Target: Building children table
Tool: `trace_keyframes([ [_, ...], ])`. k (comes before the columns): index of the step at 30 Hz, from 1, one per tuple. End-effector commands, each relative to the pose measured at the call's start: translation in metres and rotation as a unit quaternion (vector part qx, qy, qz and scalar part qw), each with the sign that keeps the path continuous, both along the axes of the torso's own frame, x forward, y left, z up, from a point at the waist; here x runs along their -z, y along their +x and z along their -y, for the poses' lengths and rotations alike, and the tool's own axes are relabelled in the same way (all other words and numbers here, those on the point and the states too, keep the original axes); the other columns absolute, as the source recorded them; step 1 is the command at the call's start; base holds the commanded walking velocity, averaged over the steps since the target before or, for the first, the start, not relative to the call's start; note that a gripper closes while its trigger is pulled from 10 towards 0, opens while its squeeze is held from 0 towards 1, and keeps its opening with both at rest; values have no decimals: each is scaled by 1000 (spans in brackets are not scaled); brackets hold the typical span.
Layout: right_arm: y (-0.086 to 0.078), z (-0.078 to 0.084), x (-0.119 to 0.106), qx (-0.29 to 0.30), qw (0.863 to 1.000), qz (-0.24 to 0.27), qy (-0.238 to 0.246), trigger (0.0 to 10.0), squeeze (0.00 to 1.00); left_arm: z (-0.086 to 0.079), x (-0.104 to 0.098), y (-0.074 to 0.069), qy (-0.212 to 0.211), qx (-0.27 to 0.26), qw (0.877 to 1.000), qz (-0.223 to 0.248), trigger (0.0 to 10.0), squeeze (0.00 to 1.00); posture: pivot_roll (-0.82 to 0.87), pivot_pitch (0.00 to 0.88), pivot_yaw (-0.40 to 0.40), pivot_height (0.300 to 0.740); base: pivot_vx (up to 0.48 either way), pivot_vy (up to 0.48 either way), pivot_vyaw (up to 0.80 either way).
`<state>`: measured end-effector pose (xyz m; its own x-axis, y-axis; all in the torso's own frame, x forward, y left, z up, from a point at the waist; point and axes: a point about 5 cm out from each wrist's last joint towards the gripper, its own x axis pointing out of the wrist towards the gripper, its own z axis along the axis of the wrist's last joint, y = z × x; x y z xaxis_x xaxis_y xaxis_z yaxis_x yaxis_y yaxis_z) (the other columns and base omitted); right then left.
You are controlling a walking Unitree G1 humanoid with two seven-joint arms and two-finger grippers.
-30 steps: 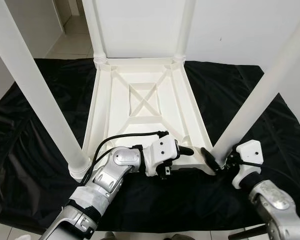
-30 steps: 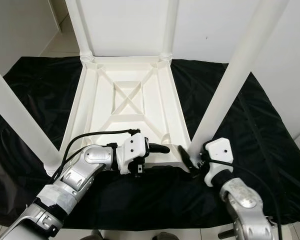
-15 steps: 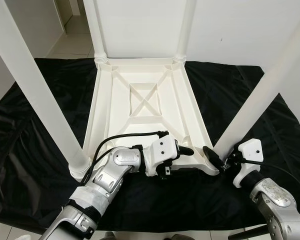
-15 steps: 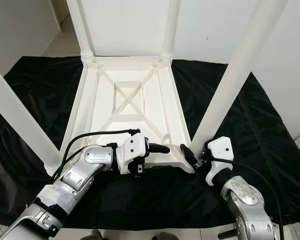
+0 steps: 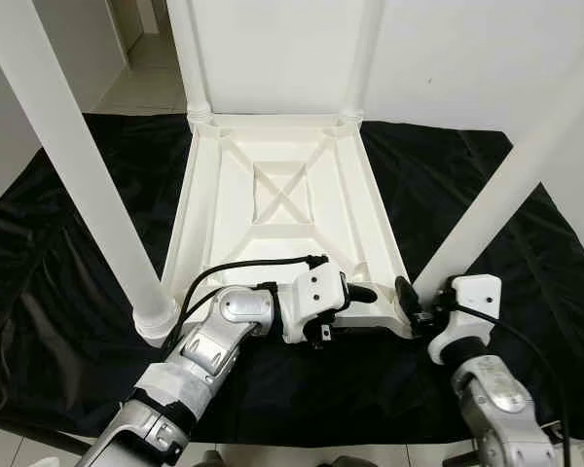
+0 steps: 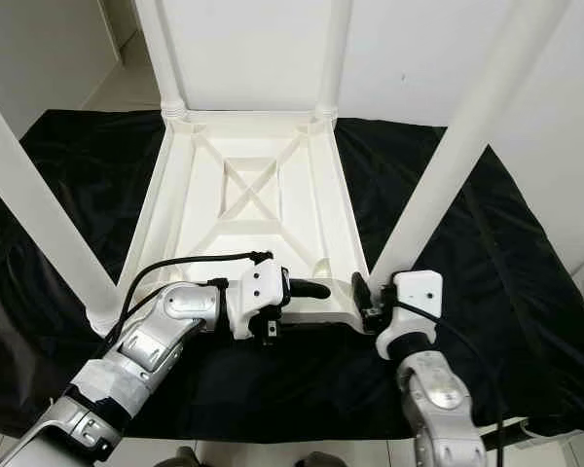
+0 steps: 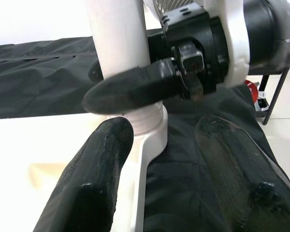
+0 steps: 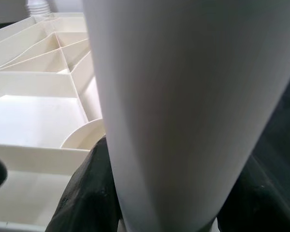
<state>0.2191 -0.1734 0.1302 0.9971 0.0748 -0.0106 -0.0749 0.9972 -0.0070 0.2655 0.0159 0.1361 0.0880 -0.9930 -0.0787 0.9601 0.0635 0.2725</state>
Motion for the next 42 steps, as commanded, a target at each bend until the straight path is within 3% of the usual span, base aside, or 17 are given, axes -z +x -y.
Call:
trace_keyframes([
  [1,1,-3,-1,38,999,-4,24,10000,0,-1,2,-1,9,3,1000,3,10000,0,-90,0,2,740,0,0,0],
  [3,1,-4,3,105,994,-14,34,10000,0,-1,2,-1,9,4,1000,4,10000,0,-89,0,5,740,0,0,0],
  [6,1,-4,3,131,991,-14,26,10000,0,-1,2,-1,10,4,1000,4,10000,0,-88,0,5,740,0,0,0],
  [9,0,-12,7,191,981,-24,25,10000,0,-2,2,0,11,3,1000,5,10000,0,-82,0,3,740,0,0,0],
  [15,-1,-20,5,196,980,-19,17,10000,0,-3,2,-1,11,2,1000,4,10000,0,-84,0,3,740,0,0,0],
  [22,1,-13,5,197,980,-22,7,10000,8,-1,2,-1,10,4,1000,3,10000,0,-89,0,2,740,0,0,0],
  [23,2,-12,5,195,981,-21,8,10000,1000,-1,2,-1,10,4,1000,3,10000,0,-89,0,0,740,0,0,0],
  [31,-2,-8,4,157,987,-12,5,10000,1000,0,4,-2,15,6,1000,7,10000,0,-90,0,0,740,0,0,0],
  [32,-5,-8,5,132,991,-11,-2,10000,0,0,4,-3,15,8,1000,6,10000,0,-91,0,1,740,0,0,0],
  [34,-5,-8,5,127,992,-10,-4,10000,0,0,4,-4,15,9,1000,6,10000,0,-91,0,1,740,0,0,0],
  [42,-12,11,1,-2,1000,0,-17,10000,0,-1,5,-5,20,17,1000,6,10000,0,-96,0,10,740,0,0,0],
])
